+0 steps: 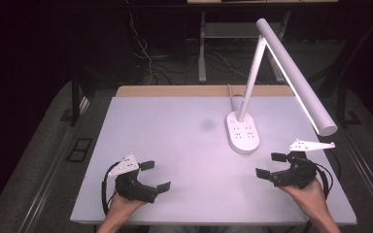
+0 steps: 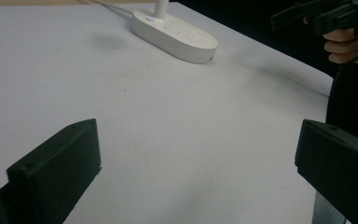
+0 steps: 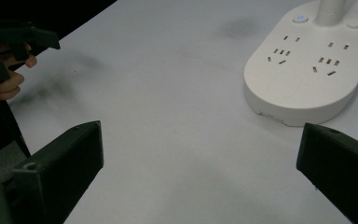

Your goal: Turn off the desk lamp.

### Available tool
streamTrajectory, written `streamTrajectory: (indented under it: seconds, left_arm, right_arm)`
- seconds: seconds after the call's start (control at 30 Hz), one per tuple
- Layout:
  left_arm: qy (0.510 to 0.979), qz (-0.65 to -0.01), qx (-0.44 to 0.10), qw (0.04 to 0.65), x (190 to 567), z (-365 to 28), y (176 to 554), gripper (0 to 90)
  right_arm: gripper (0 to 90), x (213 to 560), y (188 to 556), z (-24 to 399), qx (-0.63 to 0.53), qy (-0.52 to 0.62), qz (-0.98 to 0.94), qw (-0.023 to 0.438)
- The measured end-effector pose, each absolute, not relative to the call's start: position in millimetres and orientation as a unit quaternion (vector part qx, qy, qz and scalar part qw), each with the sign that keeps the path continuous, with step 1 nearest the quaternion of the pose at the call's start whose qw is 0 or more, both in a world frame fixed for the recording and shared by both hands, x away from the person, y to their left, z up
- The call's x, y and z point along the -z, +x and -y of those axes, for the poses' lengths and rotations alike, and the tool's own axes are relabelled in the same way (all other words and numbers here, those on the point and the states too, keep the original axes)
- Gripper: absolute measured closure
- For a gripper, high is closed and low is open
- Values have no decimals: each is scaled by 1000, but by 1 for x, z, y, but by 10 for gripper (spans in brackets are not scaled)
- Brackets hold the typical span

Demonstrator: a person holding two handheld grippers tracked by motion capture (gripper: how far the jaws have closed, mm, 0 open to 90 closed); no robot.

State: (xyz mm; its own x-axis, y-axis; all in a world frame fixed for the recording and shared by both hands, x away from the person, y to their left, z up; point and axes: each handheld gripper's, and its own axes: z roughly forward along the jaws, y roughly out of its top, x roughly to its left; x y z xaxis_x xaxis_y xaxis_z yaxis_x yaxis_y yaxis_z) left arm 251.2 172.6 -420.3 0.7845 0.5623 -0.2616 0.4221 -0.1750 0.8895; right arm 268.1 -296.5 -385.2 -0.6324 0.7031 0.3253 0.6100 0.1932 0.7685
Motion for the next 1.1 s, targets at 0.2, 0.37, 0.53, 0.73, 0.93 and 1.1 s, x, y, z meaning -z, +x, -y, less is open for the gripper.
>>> streamTrajectory:
  seconds: [0.2, 0.37, 0.53, 0.73, 0.93, 1.1]
  left_arm:
    - [764, -323, -63, 555, 420, -173, 252, 0]
    - [764, -322, -62, 556, 420, -174, 252, 0]
    - [762, -324, -62, 557, 420, -174, 251, 0]
    - [760, -326, -61, 559, 420, -175, 252, 0]
    - [760, -327, -60, 559, 420, -174, 252, 0]
    - [759, -328, -60, 559, 421, -175, 253, 0]
  right_arm:
    - [5, 379, 275, 296, -468, 423, -775, 51]
    - [5, 370, 281, 293, -466, 420, -777, 51]
    - [5, 362, 289, 290, -463, 413, -782, 54]
    - [6, 354, 301, 291, -461, 410, -785, 58]
    - [6, 350, 310, 292, -462, 412, -783, 58]
    - [6, 348, 318, 290, -463, 408, -784, 59]
